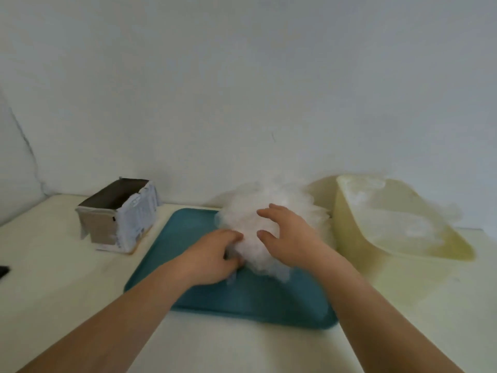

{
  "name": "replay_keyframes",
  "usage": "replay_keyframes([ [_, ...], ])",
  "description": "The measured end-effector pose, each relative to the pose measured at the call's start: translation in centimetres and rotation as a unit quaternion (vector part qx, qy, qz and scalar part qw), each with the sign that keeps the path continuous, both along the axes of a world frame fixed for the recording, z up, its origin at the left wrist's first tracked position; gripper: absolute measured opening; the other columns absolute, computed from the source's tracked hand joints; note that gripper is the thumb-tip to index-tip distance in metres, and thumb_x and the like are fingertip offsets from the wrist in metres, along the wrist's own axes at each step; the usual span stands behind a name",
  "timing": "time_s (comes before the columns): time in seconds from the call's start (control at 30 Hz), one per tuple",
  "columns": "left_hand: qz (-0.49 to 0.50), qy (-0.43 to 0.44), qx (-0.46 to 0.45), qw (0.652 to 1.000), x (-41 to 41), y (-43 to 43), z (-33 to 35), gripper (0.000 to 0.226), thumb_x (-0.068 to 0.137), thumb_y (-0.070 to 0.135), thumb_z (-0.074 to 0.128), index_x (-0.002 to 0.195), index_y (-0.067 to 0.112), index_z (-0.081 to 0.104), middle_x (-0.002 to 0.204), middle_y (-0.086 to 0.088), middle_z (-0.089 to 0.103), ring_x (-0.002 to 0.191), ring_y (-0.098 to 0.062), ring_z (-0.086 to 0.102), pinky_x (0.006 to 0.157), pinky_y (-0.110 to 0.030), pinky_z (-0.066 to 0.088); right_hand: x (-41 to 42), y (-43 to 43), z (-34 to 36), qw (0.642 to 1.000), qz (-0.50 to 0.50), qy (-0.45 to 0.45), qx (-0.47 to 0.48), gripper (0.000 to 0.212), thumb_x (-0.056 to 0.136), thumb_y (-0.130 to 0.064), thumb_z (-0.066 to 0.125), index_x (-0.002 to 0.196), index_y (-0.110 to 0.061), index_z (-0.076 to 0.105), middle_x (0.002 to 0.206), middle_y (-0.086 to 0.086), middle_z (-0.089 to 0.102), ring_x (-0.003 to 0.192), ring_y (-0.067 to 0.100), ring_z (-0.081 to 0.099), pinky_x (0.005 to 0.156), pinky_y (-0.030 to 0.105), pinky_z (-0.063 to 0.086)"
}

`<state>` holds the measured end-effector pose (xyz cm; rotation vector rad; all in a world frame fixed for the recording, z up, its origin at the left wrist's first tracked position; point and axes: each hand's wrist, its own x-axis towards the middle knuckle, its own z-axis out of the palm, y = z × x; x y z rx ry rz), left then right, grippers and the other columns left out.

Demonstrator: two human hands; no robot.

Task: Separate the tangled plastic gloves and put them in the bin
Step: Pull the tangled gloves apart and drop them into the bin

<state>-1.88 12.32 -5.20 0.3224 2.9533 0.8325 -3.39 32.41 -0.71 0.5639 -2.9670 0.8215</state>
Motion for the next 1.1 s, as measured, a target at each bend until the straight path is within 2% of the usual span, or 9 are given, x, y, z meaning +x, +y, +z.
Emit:
replay_keyframes([
  [0.2, 0.11, 0.061, 0.129, 0.984, -1.7, -2.7, -0.8, 0.034, 0.09, 0.061, 0.065, 0.089, 0.029, 0.076, 0.084, 0.018, 0.074, 0.079, 0.004, 0.066, 0.074, -0.026, 0.051, -2.2, -2.1, -2.4, 0.997, -0.078, 0.005, 0.0, 0.047, 0.094, -0.04, 0.068, 0.14, -0.031, 0.06, 0.143, -0.006, 0.059, 0.132, 0.019, 0.052, 0.115, 0.038, 0.042],
  [0.3, 0.124, 0.06, 0.124, 0.983, -2.2, -2.9, -1.3, 0.03, 0.088, 0.052, 0.073, 0.109, 0.031, 0.071, 0.103, 0.015, 0.068, 0.09, -0.005, 0.064, 0.082, -0.028, 0.051, -2.9, -2.4, -2.8, 0.994, -0.107, 0.006, -0.005, 0.034, 0.093, -0.035, 0.068, 0.126, -0.03, 0.069, 0.124, -0.005, 0.069, 0.11, 0.018, 0.063, 0.101, 0.035, 0.052],
  [0.43, 0.167, 0.081, 0.12, 0.975, -3.0, -3.6, -1.9, 0.056, 0.089, 0.047, 0.073, 0.138, 0.028, 0.056, 0.131, 0.002, 0.051, 0.12, -0.018, 0.053, 0.105, -0.04, 0.048, -3.2, -2.2, -2.6, 0.992, -0.11, -0.005, -0.056, 0.041, 0.088, -0.036, 0.076, 0.127, -0.033, 0.064, 0.093, -0.011, 0.062, 0.081, 0.006, 0.059, 0.072, 0.024, 0.049],
  [0.53, 0.184, 0.042, 0.217, 0.958, -3.2, -3.8, -2.1, 0.047, 0.086, 0.045, 0.079, 0.126, 0.025, 0.065, 0.126, 0.005, 0.066, 0.118, -0.017, 0.062, 0.104, -0.045, 0.053, -3.4, -1.6, -1.9, 0.992, -0.096, -0.015, -0.076, 0.047, 0.084, -0.04, 0.081, 0.127, -0.034, 0.064, 0.086, -0.01, 0.058, 0.075, 0.004, 0.056, 0.063, 0.018, 0.042],
  [0.67, 0.185, 0.055, 0.364, 0.911, -2.9, -3.6, -1.4, 0.012, 0.089, 0.01, 0.078, 0.096, 0.02, 0.076, 0.088, -0.001, 0.079, 0.085, -0.022, 0.075, 0.076, -0.036, 0.061, -3.0, -0.8, -0.9, 0.994, -0.078, -0.026, -0.069, 0.025, 0.082, -0.042, 0.083, 0.103, -0.032, 0.073, 0.075, -0.01, 0.057, 0.064, 0.004, 0.054, 0.06, 0.017, 0.04],
  [0.77, 0.197, 0.103, 0.387, 0.895, -2.7, -3.9, 0.3, 0.007, 0.092, 0.013, 0.076, 0.085, 0.014, 0.077, 0.083, -0.011, 0.074, 0.069, -0.009, 0.06, 0.065, -0.02, 0.051, -2.5, -0.8, 0.0, 0.997, -0.061, -0.021, -0.038, 0.021, 0.08, -0.045, 0.083, 0.093, -0.034, 0.071, 0.083, -0.012, 0.062, 0.074, 0.003, 0.058, 0.067, 0.02, 0.046],
  [0.87, 0.196, 0.13, 0.438, 0.868, -2.0, -3.8, 2.4, 0.006, 0.089, 0.016, 0.08, 0.085, 0.014, 0.076, 0.078, -0.001, 0.071, 0.07, -0.004, 0.061, 0.064, -0.013, 0.051, -2.2, -1.0, 0.4, 0.998, -0.056, -0.029, -0.017, 0.038, 0.076, -0.053, 0.084, 0.106, -0.035, 0.07, 0.102, -0.013, 0.068, 0.09, 0.001, 0.061, 0.083, 0.025, 0.055],
  [1.0, 0.149, 0.11, 0.496, 0.848, -1.0, -3.7, 4.8, 0.015, 0.087, 0.015, 0.08, 0.076, 0.017, 0.07, 0.077, 0.001, 0.068, 0.075, -0.01, 0.062, 0.073, -0.025, 0.049, -1.3, -1.1, 1.8, 0.994, -0.047, 0.018, -0.092, 0.091, 0.068, -0.067, 0.082, 0.147, -0.042, 0.046, 0.143, -0.022, 0.048, 0.123, 0.002, 0.049, 0.107, 0.031, 0.044],
  [1.1, 0.035, 0.021, 0.555, 0.831, -0.2, -4.0, 5.8, 0.014, 0.076, 0.019, 0.077, 0.073, 0.015, 0.063, 0.079, -0.01, 0.059, 0.078, -0.022, 0.058, 0.076, -0.039, 0.045, -0.2, -1.0, 3.4, 0.987, -0.006, 0.017, -0.162, 0.103, 0.063, -0.068, 0.083, 0.152, -0.052, 0.034, 0.149, -0.035, 0.037, 0.13, -0.007, 0.037, 0.111, 0.029, 0.033],
])
